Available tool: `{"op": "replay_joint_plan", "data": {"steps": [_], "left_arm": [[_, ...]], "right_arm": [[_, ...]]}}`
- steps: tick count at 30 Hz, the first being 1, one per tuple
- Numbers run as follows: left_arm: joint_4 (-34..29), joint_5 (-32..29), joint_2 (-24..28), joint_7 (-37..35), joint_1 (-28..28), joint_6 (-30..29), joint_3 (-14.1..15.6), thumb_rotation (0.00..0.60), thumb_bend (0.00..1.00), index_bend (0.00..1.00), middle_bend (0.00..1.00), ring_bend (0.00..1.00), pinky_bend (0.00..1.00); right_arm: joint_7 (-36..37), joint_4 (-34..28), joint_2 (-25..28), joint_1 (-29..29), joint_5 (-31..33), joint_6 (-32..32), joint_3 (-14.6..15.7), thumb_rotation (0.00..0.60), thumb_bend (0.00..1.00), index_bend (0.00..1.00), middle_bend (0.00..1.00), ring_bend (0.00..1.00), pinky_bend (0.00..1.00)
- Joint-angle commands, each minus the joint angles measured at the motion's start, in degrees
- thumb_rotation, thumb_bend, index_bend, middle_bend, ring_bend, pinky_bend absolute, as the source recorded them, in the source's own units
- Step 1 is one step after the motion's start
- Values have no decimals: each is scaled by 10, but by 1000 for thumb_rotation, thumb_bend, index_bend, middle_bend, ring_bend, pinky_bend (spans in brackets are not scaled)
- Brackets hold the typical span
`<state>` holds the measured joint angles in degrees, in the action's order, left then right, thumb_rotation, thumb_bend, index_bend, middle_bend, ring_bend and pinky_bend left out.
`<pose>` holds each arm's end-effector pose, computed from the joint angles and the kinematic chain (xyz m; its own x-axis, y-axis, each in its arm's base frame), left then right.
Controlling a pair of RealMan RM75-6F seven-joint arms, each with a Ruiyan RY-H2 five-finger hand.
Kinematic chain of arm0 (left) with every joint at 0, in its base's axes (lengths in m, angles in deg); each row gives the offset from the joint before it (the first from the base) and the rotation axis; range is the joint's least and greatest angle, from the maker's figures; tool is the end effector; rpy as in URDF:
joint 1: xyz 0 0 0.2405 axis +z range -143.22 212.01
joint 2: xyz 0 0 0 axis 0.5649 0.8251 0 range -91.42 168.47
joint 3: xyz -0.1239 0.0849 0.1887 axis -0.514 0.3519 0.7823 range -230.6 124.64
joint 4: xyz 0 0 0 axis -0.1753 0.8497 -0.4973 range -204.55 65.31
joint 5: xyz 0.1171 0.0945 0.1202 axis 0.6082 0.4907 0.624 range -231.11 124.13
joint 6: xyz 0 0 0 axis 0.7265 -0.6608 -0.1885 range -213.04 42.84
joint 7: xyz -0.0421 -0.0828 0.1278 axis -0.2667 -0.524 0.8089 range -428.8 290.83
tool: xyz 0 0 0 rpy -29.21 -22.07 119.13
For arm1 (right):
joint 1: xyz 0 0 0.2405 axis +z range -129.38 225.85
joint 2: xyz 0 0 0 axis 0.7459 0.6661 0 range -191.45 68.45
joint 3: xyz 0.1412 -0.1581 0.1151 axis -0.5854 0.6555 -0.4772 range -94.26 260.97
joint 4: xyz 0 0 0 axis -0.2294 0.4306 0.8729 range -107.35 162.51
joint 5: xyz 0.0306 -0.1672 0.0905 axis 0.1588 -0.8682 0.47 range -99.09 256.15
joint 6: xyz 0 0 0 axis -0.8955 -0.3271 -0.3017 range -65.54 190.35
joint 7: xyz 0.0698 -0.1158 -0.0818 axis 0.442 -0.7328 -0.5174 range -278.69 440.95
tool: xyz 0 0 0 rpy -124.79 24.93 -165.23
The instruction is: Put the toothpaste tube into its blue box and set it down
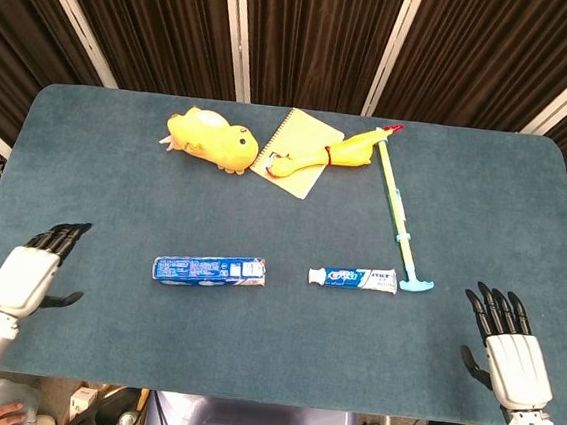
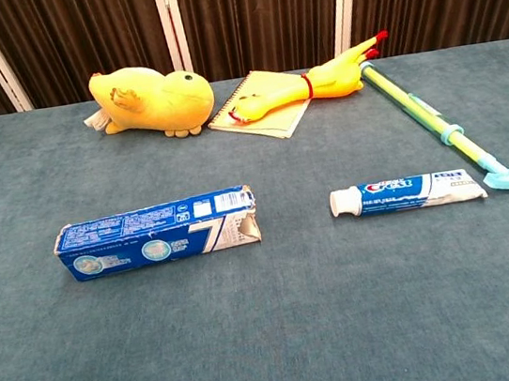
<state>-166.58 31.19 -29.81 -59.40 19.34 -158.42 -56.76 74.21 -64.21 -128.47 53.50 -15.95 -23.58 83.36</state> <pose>-0.2410 0.2368 0.1127 0.4288 0.1267 0.8945 0.8952 -0.1926 -0.4019 -0.2686 -0.1826 0.1406 0.4793 -0.0160 0.8775 -0.8667 -0.1662 0.4703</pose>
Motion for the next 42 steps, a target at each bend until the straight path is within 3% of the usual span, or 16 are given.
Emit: {"op": "replay_joint_plan", "data": {"steps": [1,10,21,29,38,42], "left_arm": [[-18,-55,-38,58,-43,56,-30,600,131,98,157,156,277],[-3,-196,-138,180,-120,132,-72,600,223,132,183,165,277],[12,-293,-224,272,-178,132,-90,600,279,168,225,196,293],[17,-311,-261,294,-196,116,-83,600,304,211,273,243,342],[36,-288,-291,281,-200,94,-70,600,456,403,535,506,564],[40,-273,-293,275,-198,84,-62,600,486,473,605,567,590]], "right_arm": [[1,0,0,0,0,-1,0,600,355,0,0,0,0],[16,-1,4,-2,6,-2,-1,600,355,0,0,0,0],[25,-2,4,-2,0,-4,1,600,355,0,0,0,0],[30,-3,4,-3,-4,-8,1,600,355,0,0,0,0],[33,-3,5,-3,-4,-10,0,600,355,0,0,0,0],[33,-3,5,-4,-3,-9,1,600,355,0,0,0,0]]}}
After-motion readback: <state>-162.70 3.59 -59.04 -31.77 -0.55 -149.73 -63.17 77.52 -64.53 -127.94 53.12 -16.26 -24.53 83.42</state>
